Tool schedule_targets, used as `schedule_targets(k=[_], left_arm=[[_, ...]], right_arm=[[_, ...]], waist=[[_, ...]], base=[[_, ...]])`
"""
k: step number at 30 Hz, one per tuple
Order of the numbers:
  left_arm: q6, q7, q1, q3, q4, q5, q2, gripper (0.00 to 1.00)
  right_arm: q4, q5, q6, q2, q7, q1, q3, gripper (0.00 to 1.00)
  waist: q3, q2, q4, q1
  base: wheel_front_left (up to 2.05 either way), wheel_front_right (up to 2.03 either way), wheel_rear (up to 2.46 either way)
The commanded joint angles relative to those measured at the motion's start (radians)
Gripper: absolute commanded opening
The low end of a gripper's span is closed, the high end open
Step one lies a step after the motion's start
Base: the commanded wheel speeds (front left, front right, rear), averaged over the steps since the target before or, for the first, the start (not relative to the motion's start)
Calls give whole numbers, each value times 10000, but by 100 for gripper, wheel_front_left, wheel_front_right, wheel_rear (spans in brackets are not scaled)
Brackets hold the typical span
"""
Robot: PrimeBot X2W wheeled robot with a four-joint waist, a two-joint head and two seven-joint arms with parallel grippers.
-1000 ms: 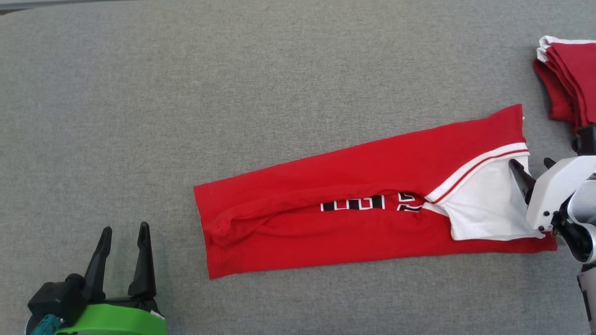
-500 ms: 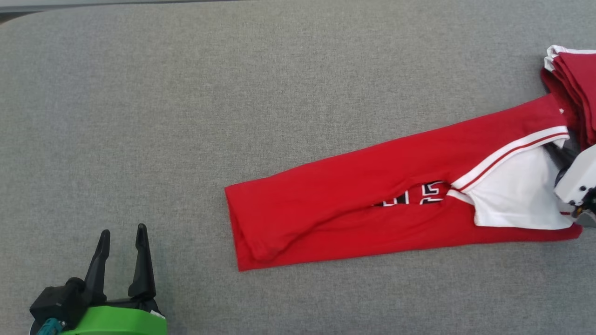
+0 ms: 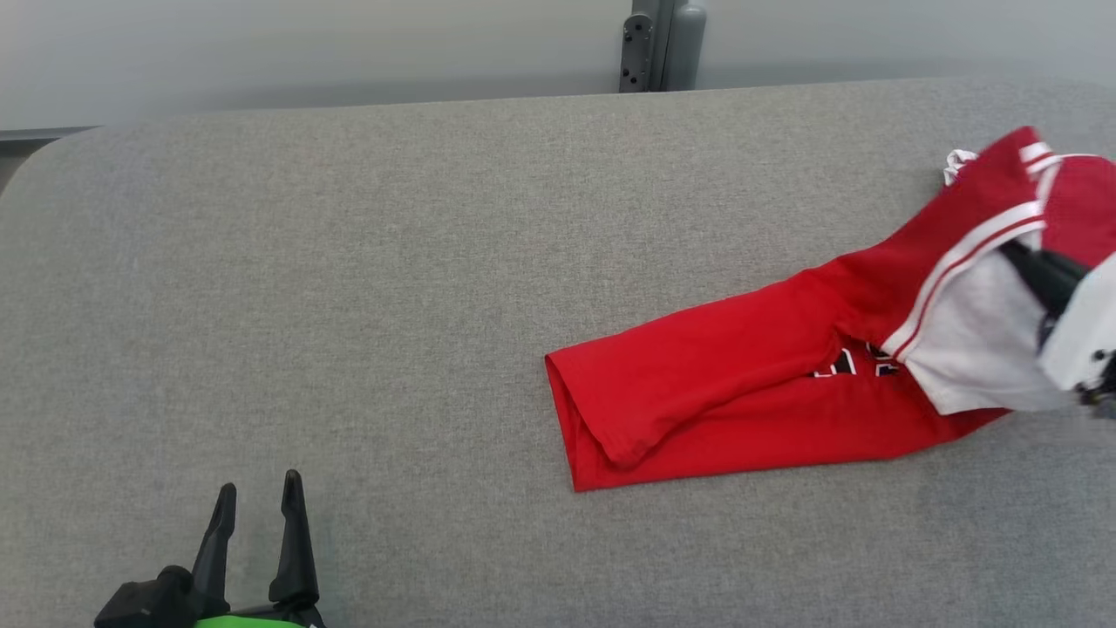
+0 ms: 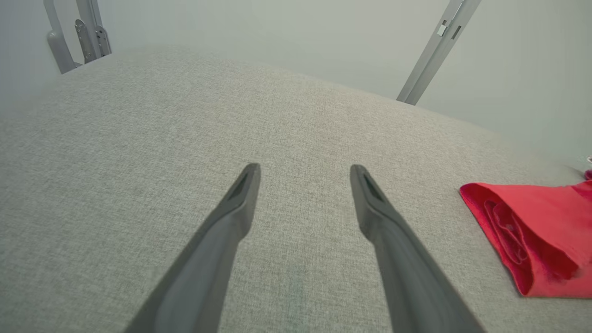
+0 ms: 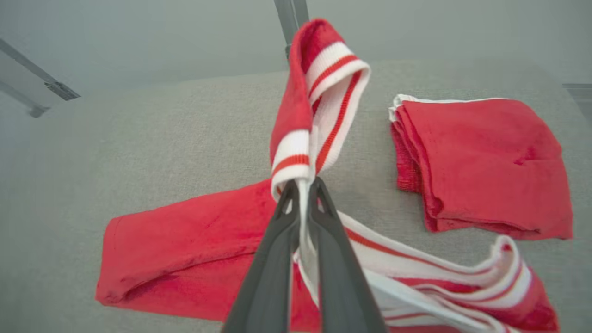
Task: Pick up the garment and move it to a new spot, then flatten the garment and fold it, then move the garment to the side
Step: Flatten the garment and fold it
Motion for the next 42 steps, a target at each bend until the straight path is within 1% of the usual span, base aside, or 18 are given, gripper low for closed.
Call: schedule_targets(k=[1,3,6,8,9,11,14,17,21,24,30,31,32,33,36,38,40,42], left_arm=[[-83,-25,139,42,36,117,-67,100],[-122,-25,151,67,87,180,-122,100],[-194,-26,-13,-21,201,296,-194,100],[-265,-26,-161,-81,311,321,-239,100],[-263,-26,-217,-148,370,367,-258,100],[-314,-26,-297,-248,475,418,-283,100],[-342,-26,-344,-347,596,455,-310,100],[-365,-27,-318,-387,676,461,-329,100],[-402,-26,-246,-466,793,508,-350,100],[-418,-26,-172,-544,839,543,-360,100],[-422,-26,-208,-640,897,532,-380,100],[-424,-26,-222,-640,906,539,-380,100],[-427,-26,-229,-633,925,541,-382,100],[-429,-26,-236,-618,944,539,-383,100],[-433,-26,-197,-530,1001,526,-331,100],[-435,-26,-119,-452,1010,520,-276,100],[-438,-26,-49,-347,948,533,-248,100],[-440,-26,36,-208,860,552,-231,100]], right_arm=[[-360,-23,0,419,59,277,440,0],[-759,-198,0,1103,-130,404,1052,0],[-736,-552,0,2297,-645,628,2175,0],[-328,-811,1,3059,-1189,699,2805,0],[-66,-946,0,3309,-1494,735,3066,0],[563,-1178,0,3605,-2115,729,3523,0],[1516,-1021,0,3815,-3008,625,3942,0],[2324,-321,1,3846,-3914,343,4433,0],[3366,303,1,3841,-4892,-154,4909,0],[4012,810,1,3850,-5364,-583,5309,0],[5058,1527,1,3848,-5895,-1343,6342,0],[5190,1607,1,3849,-6046,-1454,6470,31],[5317,1665,1,3853,-6220,-1549,6584,89],[5464,1745,1,3848,-6350,-1604,6657,100],[5642,1860,0,3844,-6816,-1766,6940,100],[5590,1618,1,3843,-7181,-1855,6988,100],[5522,1025,0,3804,-7717,-1823,6690,100],[5327,189,-4,3342,-8225,-1700,6378,100]], waist=[[-16,0,-108,1],[26,0,-169,1],[145,0,-154,1],[205,0,-106,1],[231,0,-62,1],[261,0,49,1],[265,0,224,1],[246,0,369,1],[199,0,474,1],[145,0,490,1],[113,0,494,1],[108,0,493,1],[103,0,488,1],[97,0,482,1],[14,0,407,1],[-75,0,333,1],[-211,0,228,1],[-342,0,86,1]], base=[[0,0,0],[0,0,0],[0,0,0],[0,0,0],[0,0,0],[0,0,0],[0,0,0],[0,0,0],[0,0,0],[0,0,0],[0,0,0],[0,0,0],[0,0,0],[0,0,0],[0,0,0],[0,0,0],[0,0,0],[0,0,0]])
